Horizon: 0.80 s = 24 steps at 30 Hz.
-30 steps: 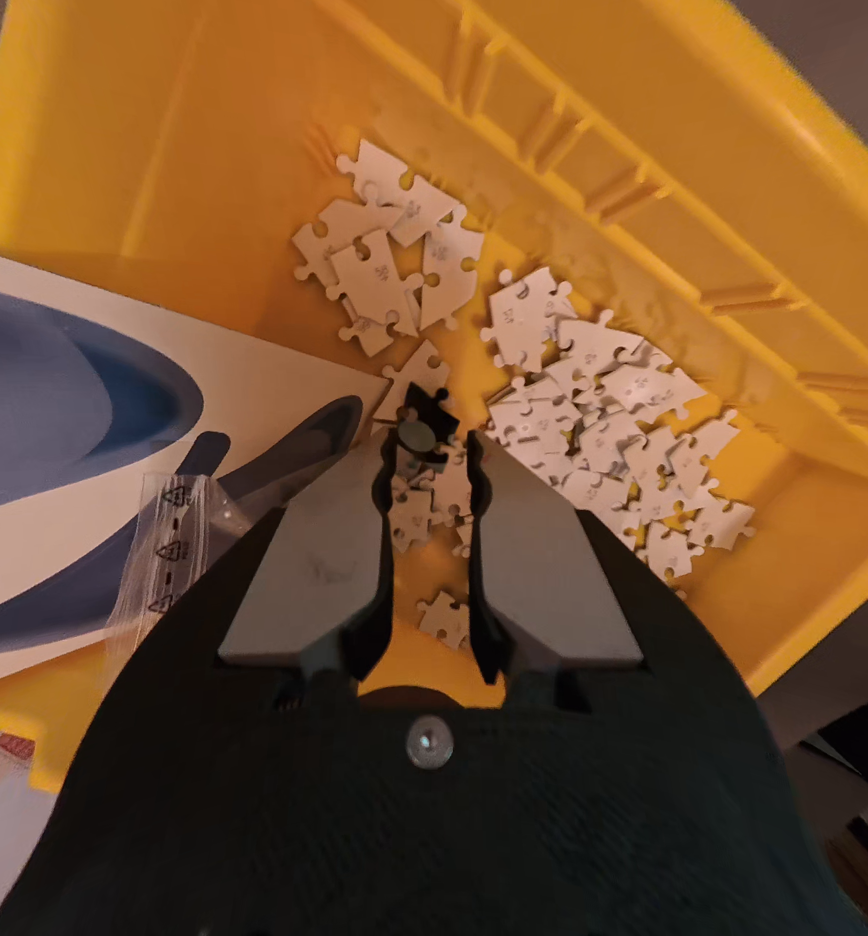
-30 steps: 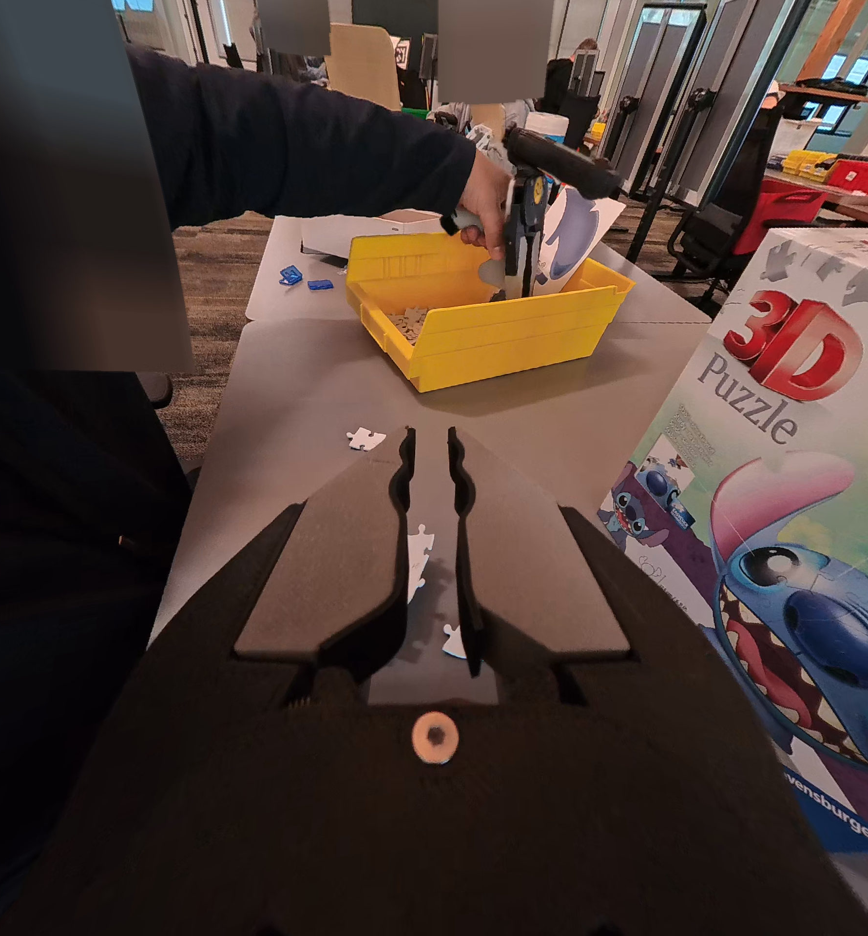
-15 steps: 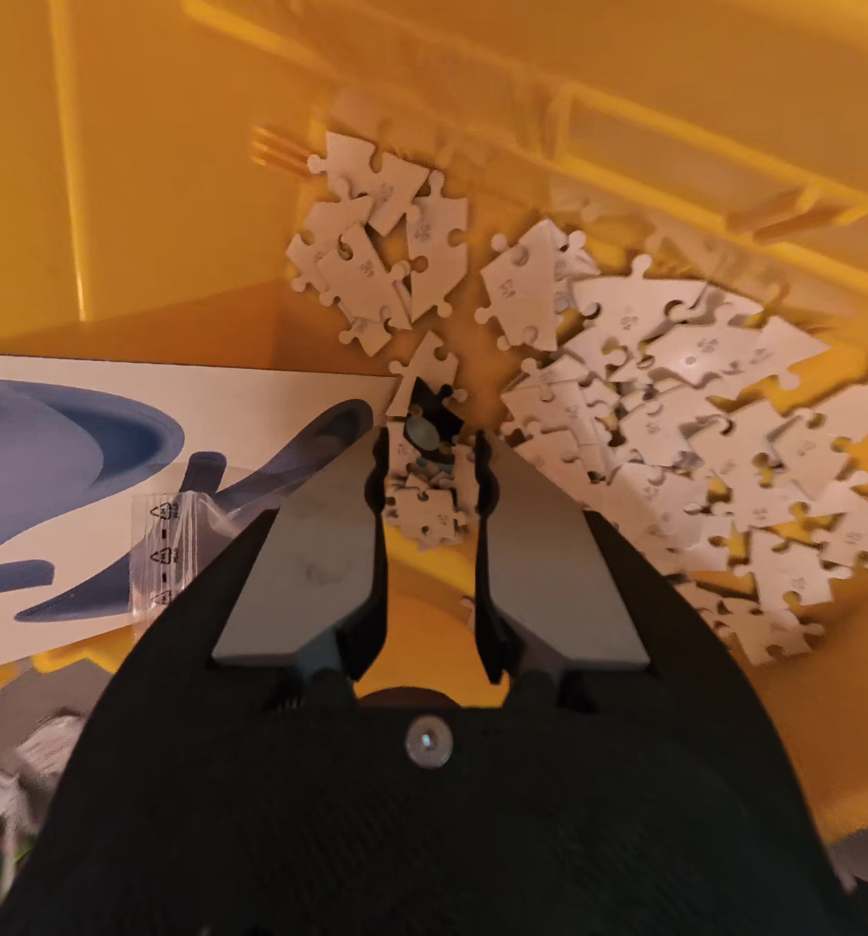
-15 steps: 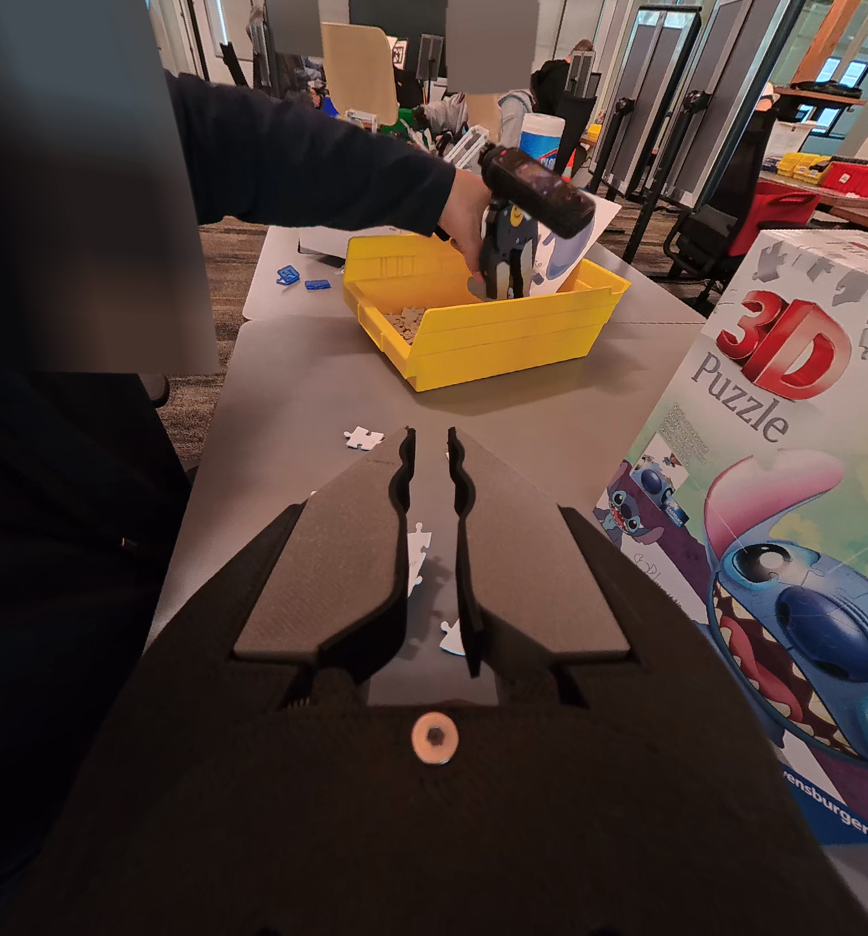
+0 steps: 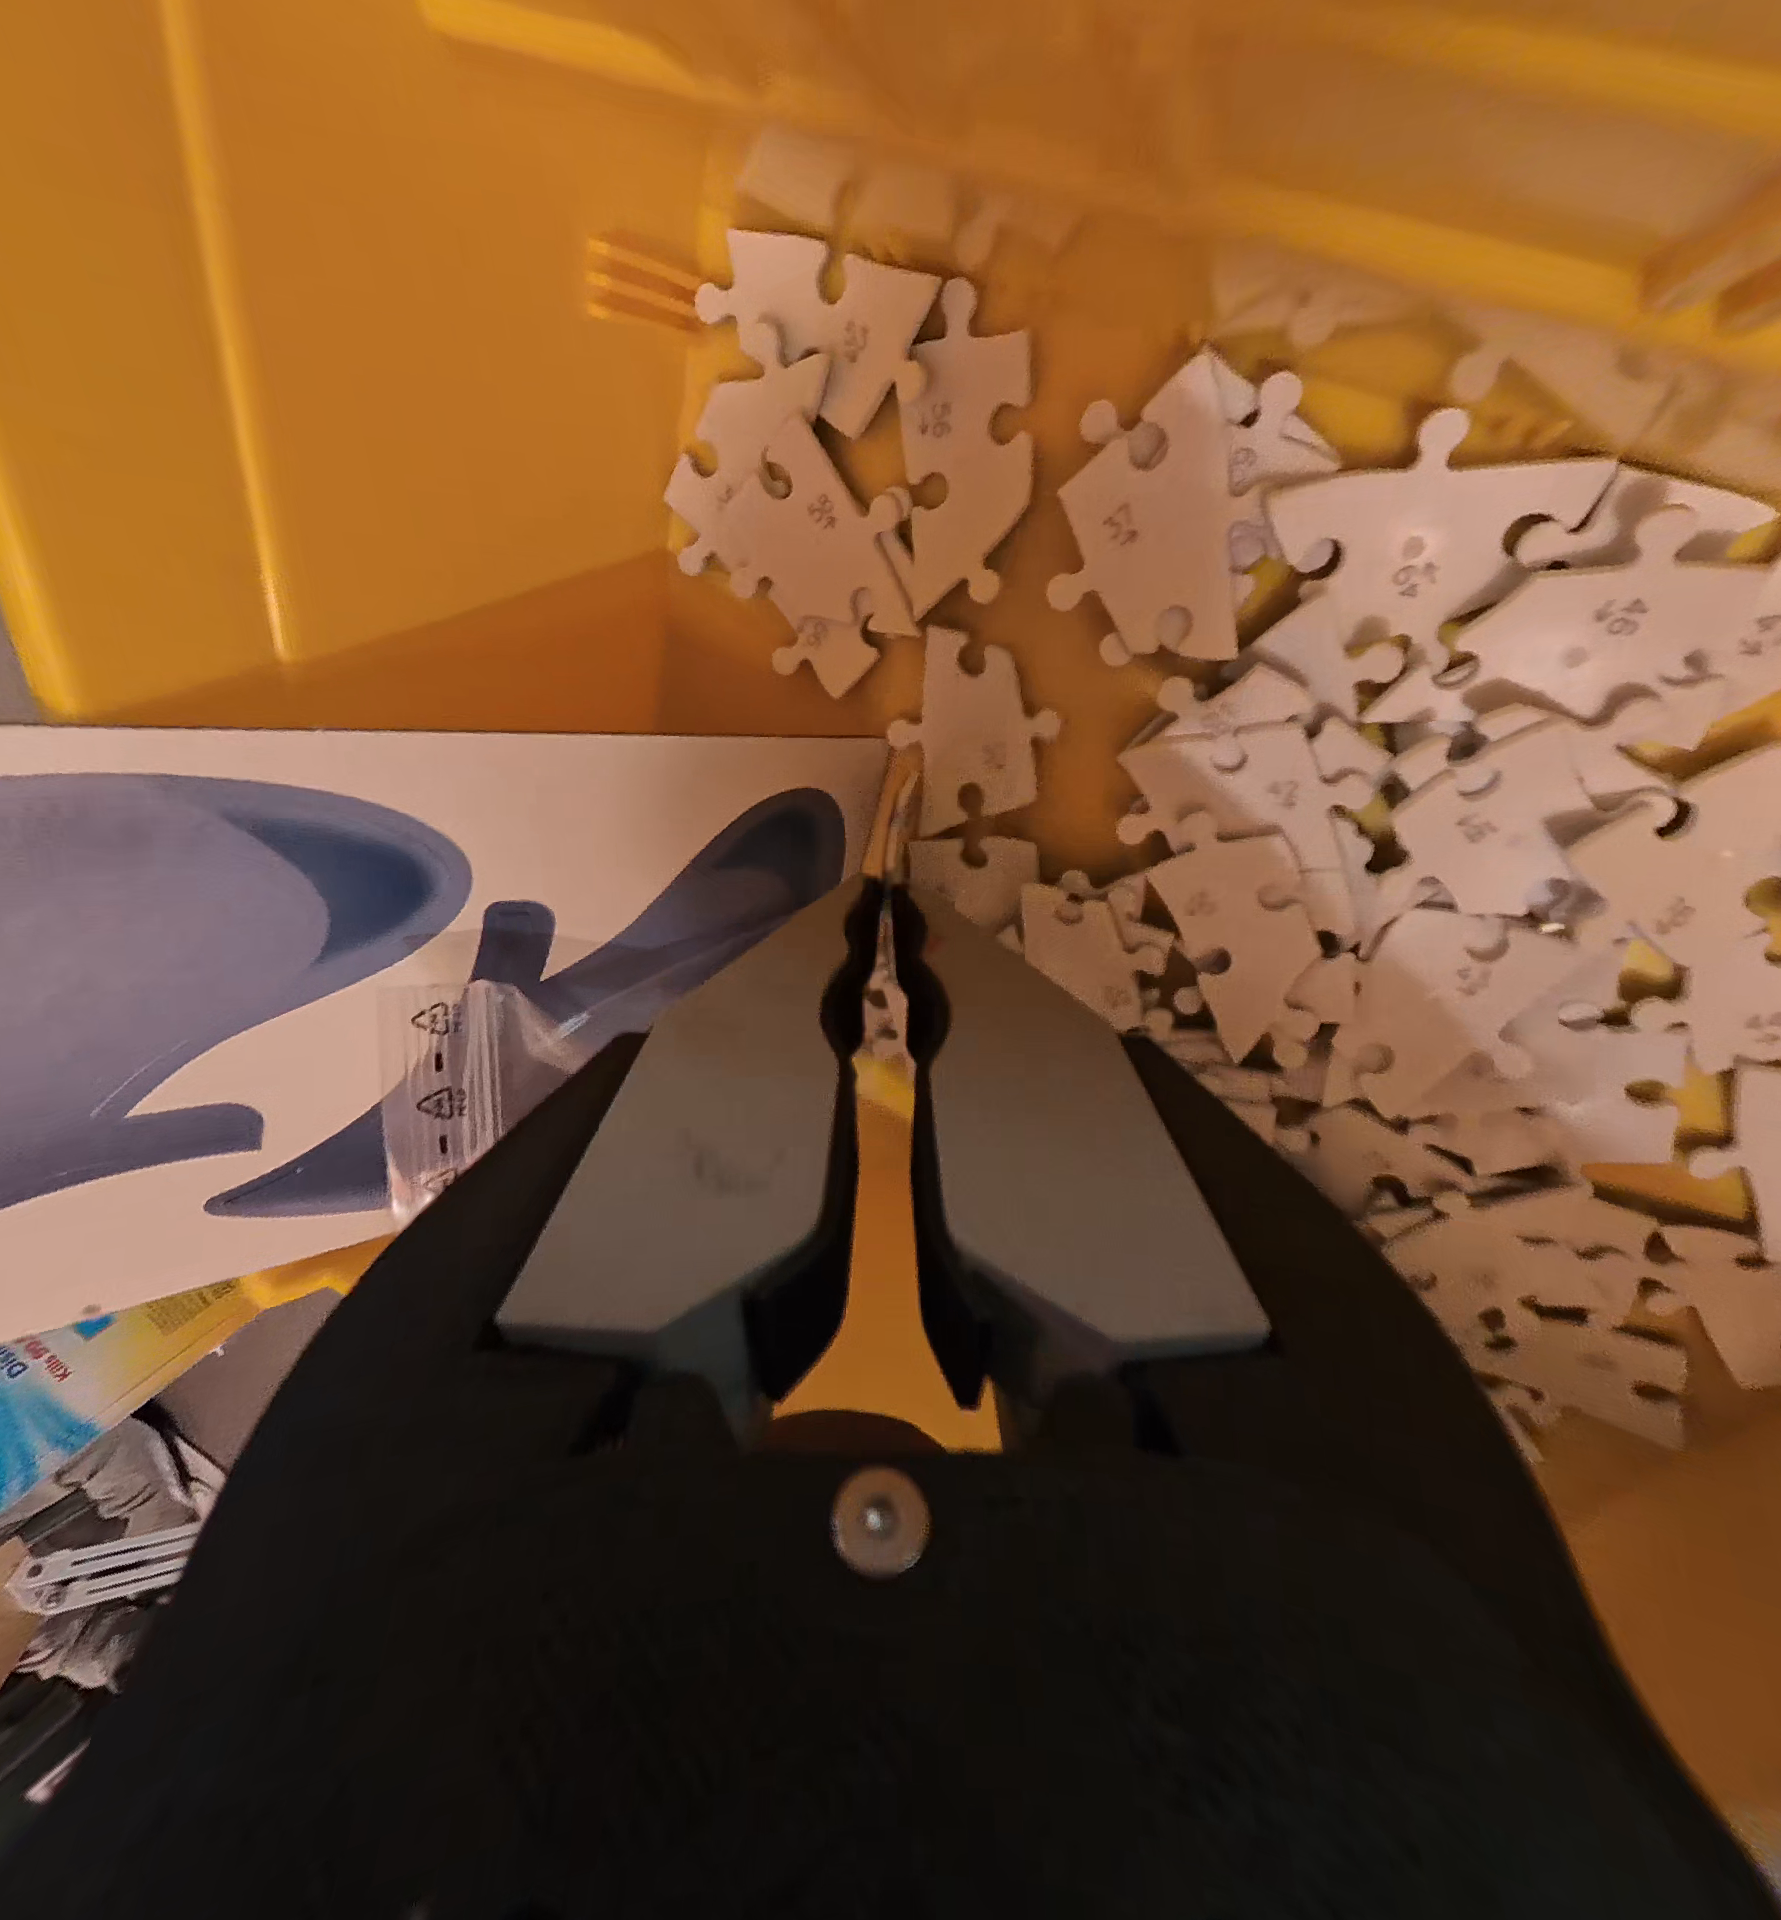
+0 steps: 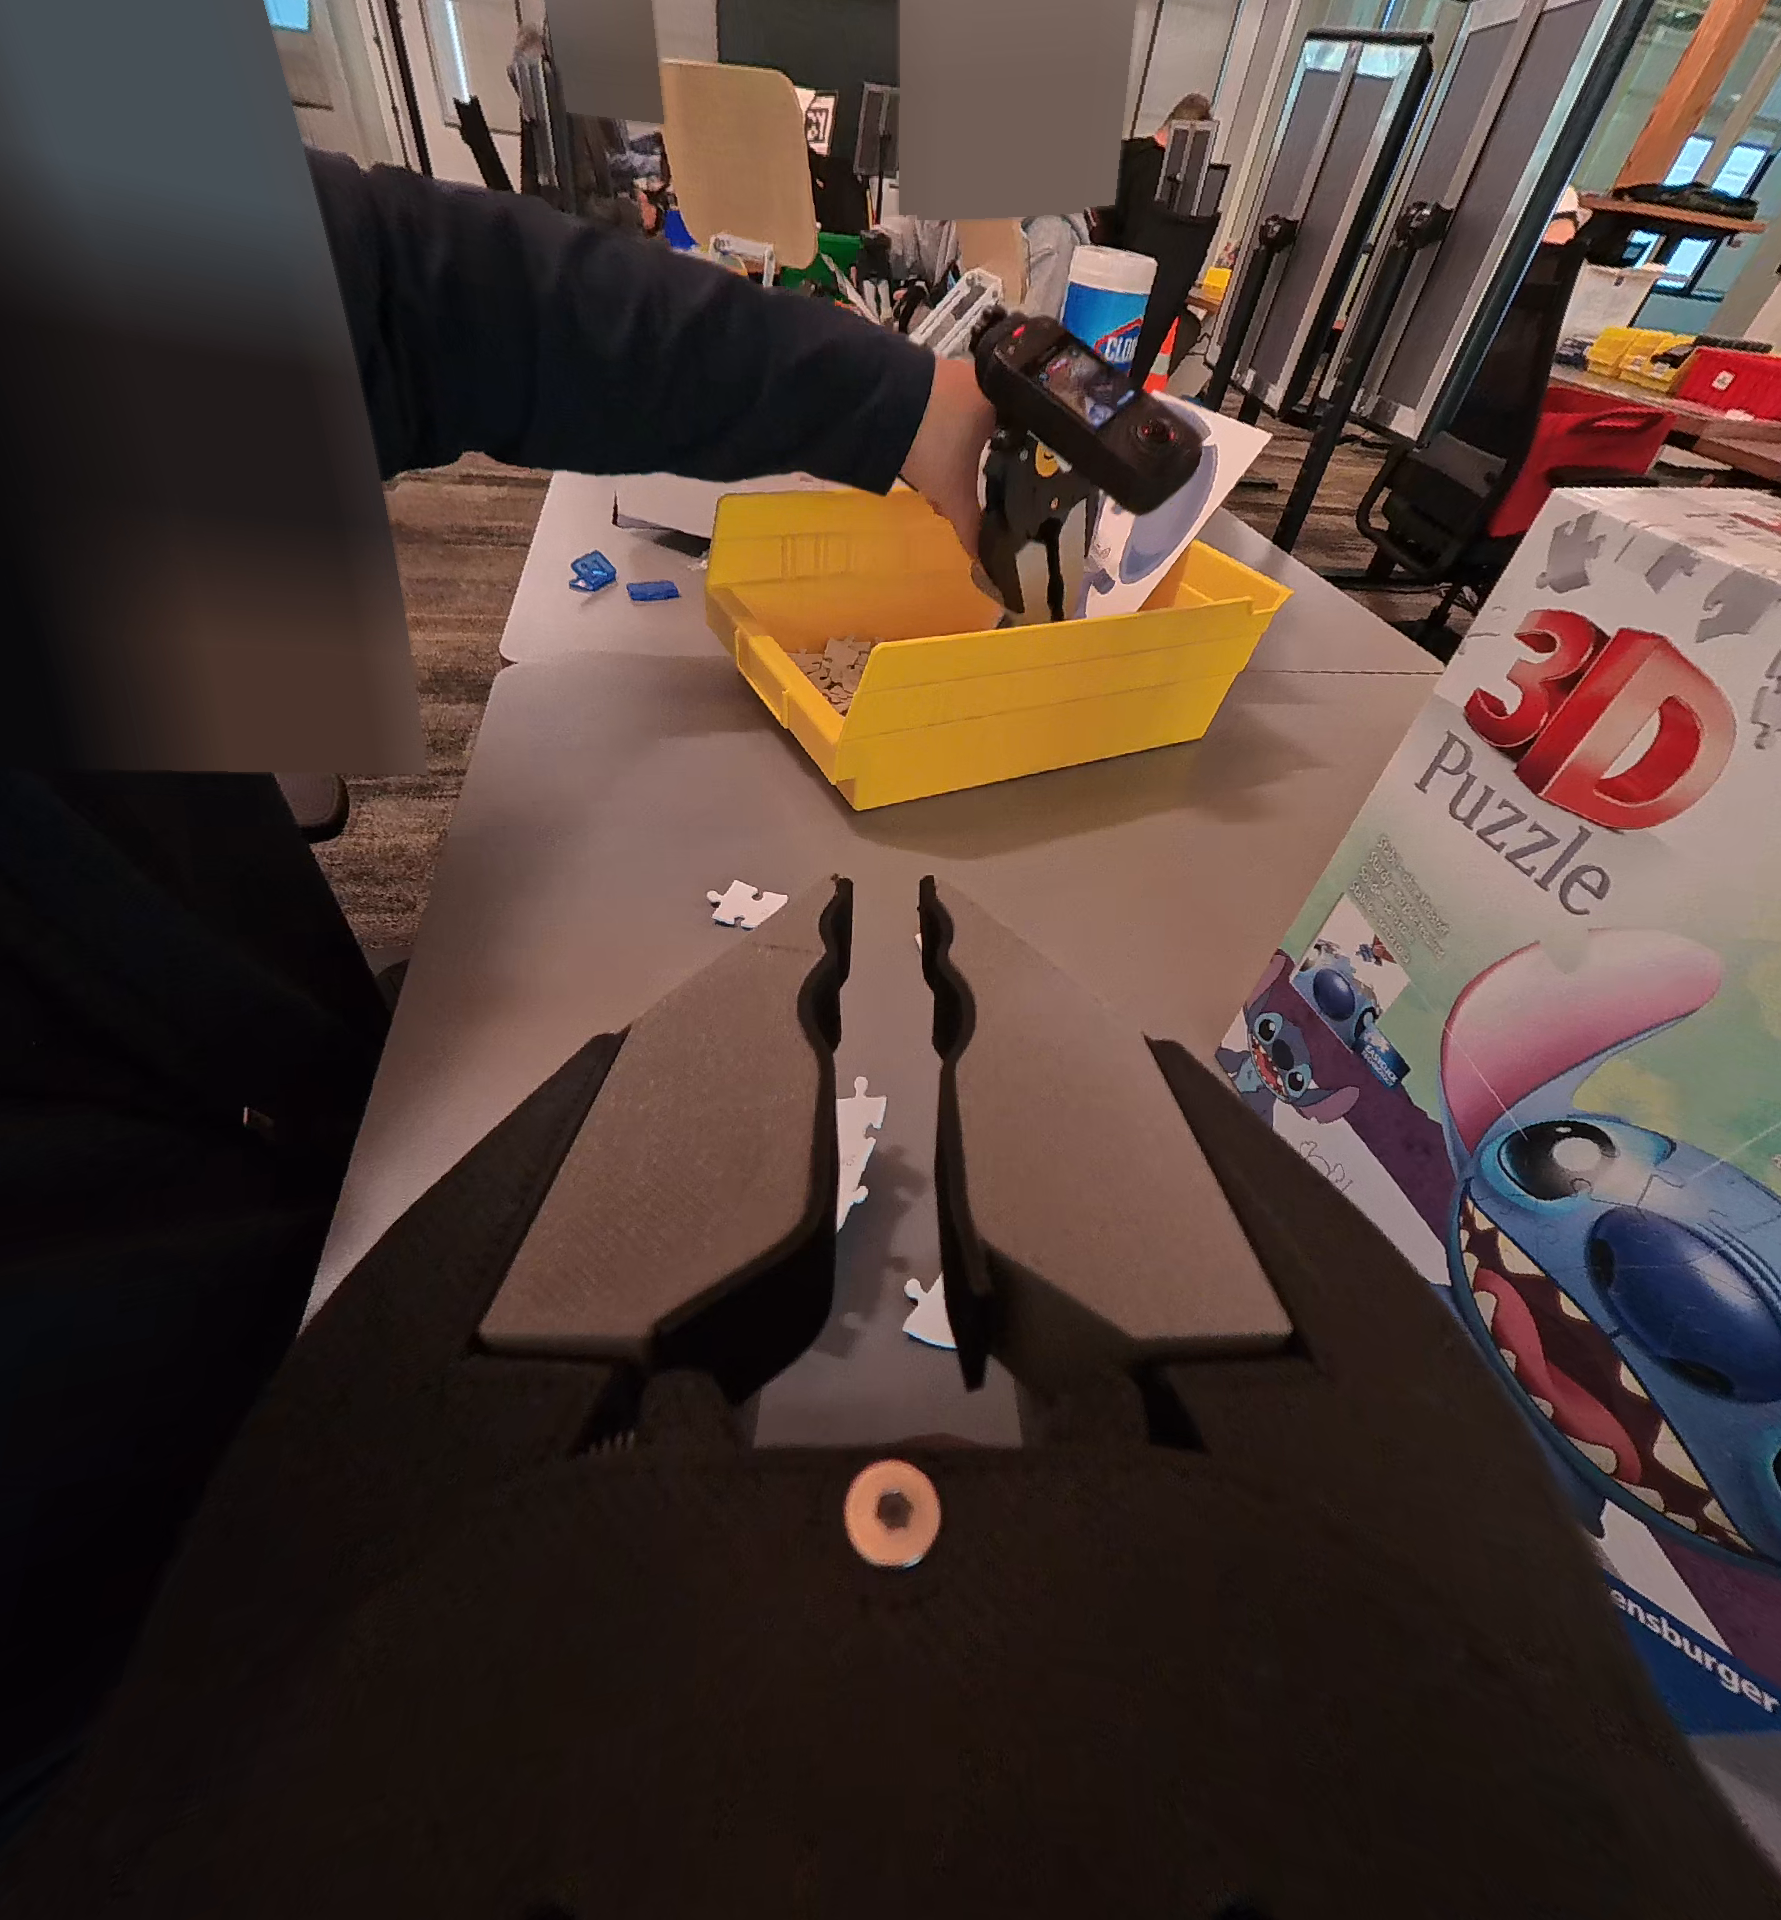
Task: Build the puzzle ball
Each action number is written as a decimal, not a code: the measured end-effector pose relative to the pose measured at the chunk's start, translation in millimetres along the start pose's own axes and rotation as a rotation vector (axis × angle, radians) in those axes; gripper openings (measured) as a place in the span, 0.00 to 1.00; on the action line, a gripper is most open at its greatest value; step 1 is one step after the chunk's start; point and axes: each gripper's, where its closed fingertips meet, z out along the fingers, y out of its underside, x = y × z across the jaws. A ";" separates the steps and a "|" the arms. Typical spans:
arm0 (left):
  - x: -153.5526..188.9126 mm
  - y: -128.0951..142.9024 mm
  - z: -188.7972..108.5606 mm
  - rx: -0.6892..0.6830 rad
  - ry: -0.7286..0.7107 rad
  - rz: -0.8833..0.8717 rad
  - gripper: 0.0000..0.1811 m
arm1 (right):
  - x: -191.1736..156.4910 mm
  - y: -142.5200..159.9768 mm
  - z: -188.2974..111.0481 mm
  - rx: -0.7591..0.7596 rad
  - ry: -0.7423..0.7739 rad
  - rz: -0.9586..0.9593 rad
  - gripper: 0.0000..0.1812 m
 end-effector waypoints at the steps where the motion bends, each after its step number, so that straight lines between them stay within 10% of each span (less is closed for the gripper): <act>1: -1.2 1.1 -2.4 0.003 0.016 -0.007 0.00 | -0.1 0.0 0.0 0.000 0.000 -0.001 0.05; 11: 3.2 10.4 -36.5 0.035 0.342 -0.184 0.00 | -2.0 -1.7 -1.1 0.005 -0.002 -0.007 0.05; 24: 36.2 49.2 -44.7 -0.297 0.533 -0.145 0.00 | -2.4 1.2 0.8 -0.010 -0.005 -0.003 0.05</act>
